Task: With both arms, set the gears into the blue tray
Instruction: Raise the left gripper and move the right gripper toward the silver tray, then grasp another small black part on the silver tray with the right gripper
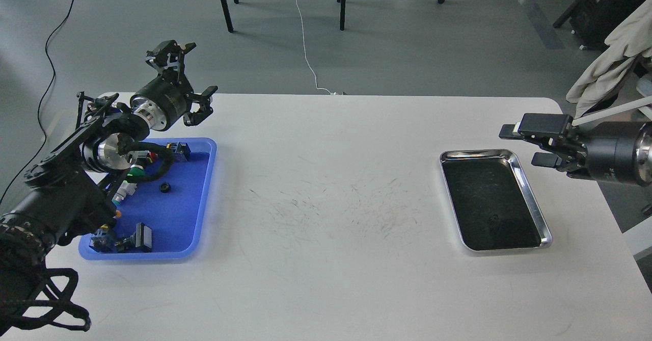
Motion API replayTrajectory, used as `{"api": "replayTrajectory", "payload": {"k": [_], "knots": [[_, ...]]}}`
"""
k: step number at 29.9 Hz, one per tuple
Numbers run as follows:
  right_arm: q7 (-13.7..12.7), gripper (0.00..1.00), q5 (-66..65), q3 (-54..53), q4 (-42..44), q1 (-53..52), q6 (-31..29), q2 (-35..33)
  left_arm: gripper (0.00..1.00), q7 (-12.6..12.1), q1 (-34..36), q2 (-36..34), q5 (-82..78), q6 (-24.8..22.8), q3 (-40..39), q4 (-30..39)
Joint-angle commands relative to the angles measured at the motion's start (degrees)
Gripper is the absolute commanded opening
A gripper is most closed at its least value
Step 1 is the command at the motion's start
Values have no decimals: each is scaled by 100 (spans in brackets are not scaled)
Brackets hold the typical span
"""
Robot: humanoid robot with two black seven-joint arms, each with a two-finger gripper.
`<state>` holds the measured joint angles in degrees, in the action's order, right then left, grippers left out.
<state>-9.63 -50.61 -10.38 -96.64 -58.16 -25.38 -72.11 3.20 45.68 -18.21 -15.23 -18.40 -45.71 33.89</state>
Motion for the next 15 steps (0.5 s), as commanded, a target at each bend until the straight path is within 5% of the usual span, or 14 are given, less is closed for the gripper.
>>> {"api": "replayTrajectory", "payload": {"k": [1, 15], "knots": [[-12, 98, -958, 361, 23, -3, -54, 48, 98, -4, -15, 1, -24, -23, 10, 21], [-4, 97, -1522, 1047, 1147, 76, -262, 1137, 98, -4, -77, -16, -24, 12, 194, 4]]}}
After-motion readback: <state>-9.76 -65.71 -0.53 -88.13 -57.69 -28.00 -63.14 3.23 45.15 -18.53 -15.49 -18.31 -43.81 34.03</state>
